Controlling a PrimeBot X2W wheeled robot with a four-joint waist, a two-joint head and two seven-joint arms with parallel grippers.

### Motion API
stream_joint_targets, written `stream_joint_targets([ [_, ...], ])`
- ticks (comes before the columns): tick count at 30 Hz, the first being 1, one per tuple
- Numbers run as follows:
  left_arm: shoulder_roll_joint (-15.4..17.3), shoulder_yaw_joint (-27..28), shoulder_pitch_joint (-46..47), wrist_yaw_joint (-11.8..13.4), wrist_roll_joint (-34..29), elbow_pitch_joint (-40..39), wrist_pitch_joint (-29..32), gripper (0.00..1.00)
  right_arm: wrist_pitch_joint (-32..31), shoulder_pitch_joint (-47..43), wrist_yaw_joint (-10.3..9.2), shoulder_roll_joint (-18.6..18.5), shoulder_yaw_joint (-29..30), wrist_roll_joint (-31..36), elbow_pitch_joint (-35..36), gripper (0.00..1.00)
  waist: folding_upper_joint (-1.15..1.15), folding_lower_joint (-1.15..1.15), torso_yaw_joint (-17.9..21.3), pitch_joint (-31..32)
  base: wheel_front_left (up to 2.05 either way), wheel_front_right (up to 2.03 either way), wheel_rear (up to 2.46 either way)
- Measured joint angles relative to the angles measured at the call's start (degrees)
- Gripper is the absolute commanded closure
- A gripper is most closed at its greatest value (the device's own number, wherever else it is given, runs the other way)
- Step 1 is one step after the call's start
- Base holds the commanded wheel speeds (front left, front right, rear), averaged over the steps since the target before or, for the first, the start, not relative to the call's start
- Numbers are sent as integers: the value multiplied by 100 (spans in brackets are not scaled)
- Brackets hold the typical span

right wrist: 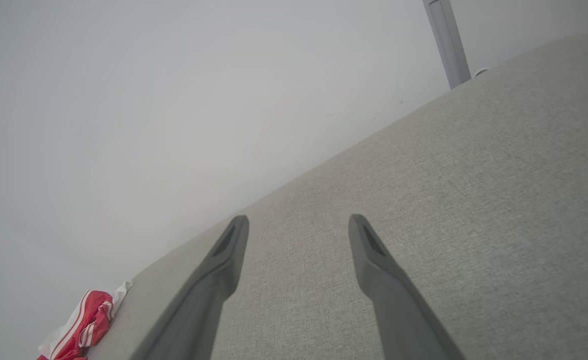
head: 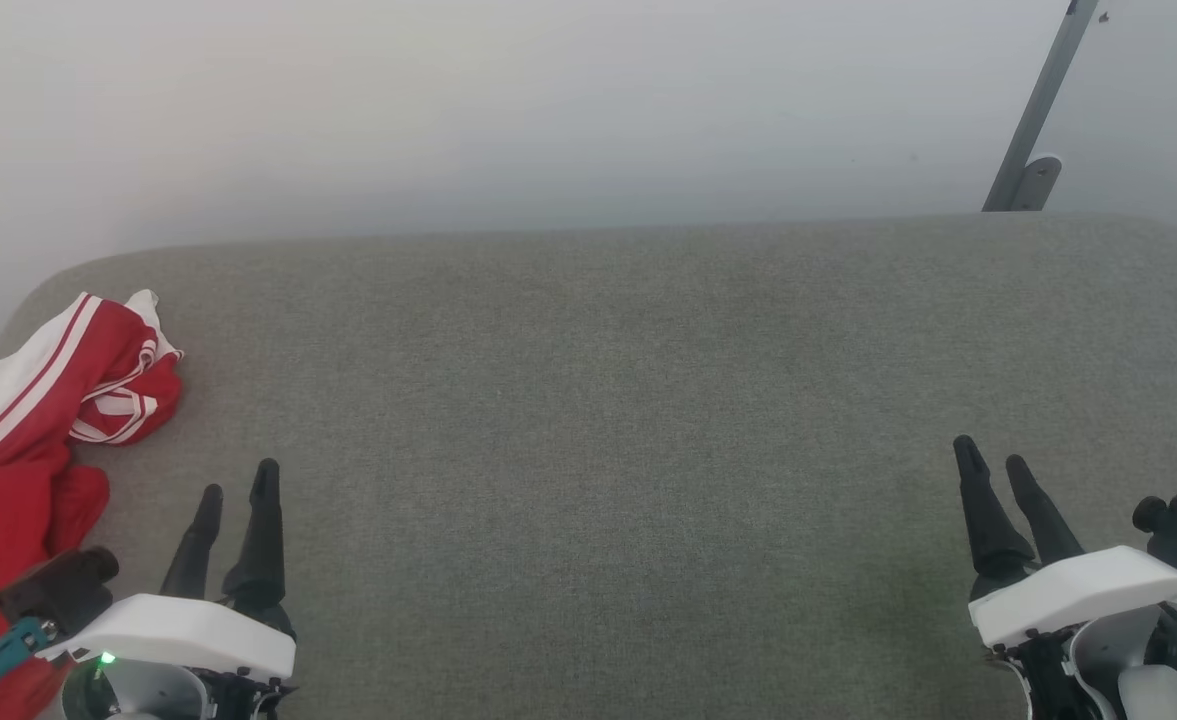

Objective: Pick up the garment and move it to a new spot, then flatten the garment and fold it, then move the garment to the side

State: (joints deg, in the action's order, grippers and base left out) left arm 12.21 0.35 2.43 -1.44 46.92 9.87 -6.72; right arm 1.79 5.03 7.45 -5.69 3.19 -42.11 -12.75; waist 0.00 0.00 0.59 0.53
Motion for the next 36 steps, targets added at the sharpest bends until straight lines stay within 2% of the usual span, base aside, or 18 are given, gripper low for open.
stream_joint_targets([
  [17,-34,205,-102,-286,-1077,-4,-249,0,125,-125,1,-21,166,977,152,0,0,0,14,14,0,0,0],
  [36,-33,347,-130,-437,-2025,-26,-500,0,244,-161,1,-52,216,1884,313,0,0,0,39,9,0,0,0],
])
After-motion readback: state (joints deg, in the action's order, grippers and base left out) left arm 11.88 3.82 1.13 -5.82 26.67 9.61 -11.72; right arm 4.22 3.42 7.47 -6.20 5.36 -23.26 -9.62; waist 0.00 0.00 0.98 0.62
